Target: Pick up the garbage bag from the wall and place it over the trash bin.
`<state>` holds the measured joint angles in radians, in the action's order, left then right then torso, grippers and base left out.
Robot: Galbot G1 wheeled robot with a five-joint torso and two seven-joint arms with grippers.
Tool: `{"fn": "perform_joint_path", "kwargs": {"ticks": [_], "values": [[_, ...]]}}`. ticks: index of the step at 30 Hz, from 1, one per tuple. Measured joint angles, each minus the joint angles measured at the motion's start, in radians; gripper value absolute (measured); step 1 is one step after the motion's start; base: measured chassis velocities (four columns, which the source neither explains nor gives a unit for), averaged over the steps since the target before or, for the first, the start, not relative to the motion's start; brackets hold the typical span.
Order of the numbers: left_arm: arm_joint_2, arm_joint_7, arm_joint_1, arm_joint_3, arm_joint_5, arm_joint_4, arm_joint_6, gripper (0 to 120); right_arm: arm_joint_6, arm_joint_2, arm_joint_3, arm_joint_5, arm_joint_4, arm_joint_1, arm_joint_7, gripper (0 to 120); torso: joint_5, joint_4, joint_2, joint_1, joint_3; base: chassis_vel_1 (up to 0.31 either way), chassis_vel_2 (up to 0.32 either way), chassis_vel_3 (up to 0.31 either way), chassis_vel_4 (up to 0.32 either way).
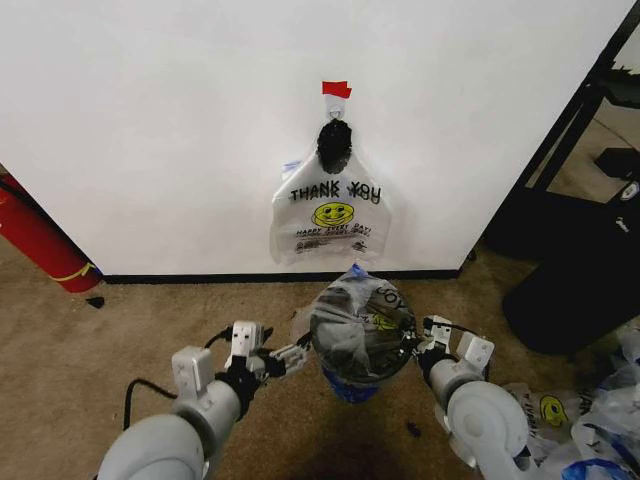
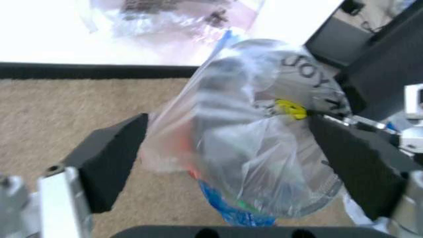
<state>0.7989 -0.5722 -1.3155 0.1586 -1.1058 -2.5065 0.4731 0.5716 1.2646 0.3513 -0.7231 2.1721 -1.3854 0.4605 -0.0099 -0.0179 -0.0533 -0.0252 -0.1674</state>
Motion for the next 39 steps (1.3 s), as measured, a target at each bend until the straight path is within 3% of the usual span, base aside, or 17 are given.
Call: {"fn": "perform_joint_path", "kwargs": {"ticks": [5, 7, 9, 12, 16, 22, 27, 34, 39], "values": [[-0.019, 0.016, 0.154, -0.013, -0.139, 0.036, 0.011, 100, -0.146, -0.103, -0.02, 0.183, -0.014, -0.019, -0.206, 0, -0.0001, -0.0004, 0.0, 0.0, 0.0, 0.0, 0.0, 0.0, 0.0], [-0.019, 0.015, 0.162, -0.014, -0.145, 0.039, 0.012, 100, -0.151, -0.106, -0.02, 0.188, -0.015, -0.019, -0.214, 0, -0.0001, -0.0004, 0.0, 0.0, 0.0, 0.0, 0.0, 0.0, 0.0], [-0.018, 0.004, 0.25, -0.019, -0.212, 0.075, 0.021, 100, -0.207, -0.133, -0.024, 0.22, -0.026, -0.018, -0.274, 0, 0.0, -0.0002, 0.0, 0.0, 0.0, 0.0, 0.0, 0.0, 0.0], [-0.013, -0.018, 0.328, -0.029, -0.27, 0.124, 0.027, 99, -0.233, -0.148, -0.024, 0.223, -0.038, -0.018, -0.301, 0, -0.0001, -0.0005, 0.0, 0.0, 0.0, 0.0, 0.0, 0.0, 0.0], [-0.011, -0.024, 0.344, -0.031, -0.29, 0.149, 0.028, 98, -0.256, -0.141, -0.023, 0.172, -0.063, -0.014, -0.313, 0, 0.0, -0.0001, 0.0, 0.0, 0.0, 0.0, 0.0, 0.0, 0.0], [-0.012, -0.035, 0.422, -0.03, -0.404, 0.232, 0.059, 98, -0.375, -0.146, -0.02, 0.172, -0.114, -0.001, -0.406, 0, 0.0, -0.0001, 0.0, 0.0, 0.0, 0.0, 0.0, 0.0, 0.0], [-0.003, -0.031, 0.561, -0.048, -0.557, 0.342, 0.094, 97, -0.529, -0.169, -0.013, 0.195, -0.161, -0.007, -0.527, 0, 0.0, -0.0006, 0.0, 0.0, 0.0, 0.0, 0.0, 0.0, 0.0], [0.029, -0.023, 0.619, -0.065, -0.593, 0.427, 0.123, 94, -0.598, -0.177, -0.021, 0.226, -0.176, -0.008, -0.593, 0, -0.0002, -0.0002, 0.0, 0.0, 0.0, 0.0, 0.0, 0.0, 0.0], [0.042, -0.015, 0.62, -0.069, -0.593, 0.433, 0.124, 93, -0.601, -0.175, -0.03, 0.251, -0.176, -0.012, -0.59, 0, -0.0001, -0.0005, 0.0, 0.0, 0.0, 0.0, 0.0, 0.0, 0.0]]}}
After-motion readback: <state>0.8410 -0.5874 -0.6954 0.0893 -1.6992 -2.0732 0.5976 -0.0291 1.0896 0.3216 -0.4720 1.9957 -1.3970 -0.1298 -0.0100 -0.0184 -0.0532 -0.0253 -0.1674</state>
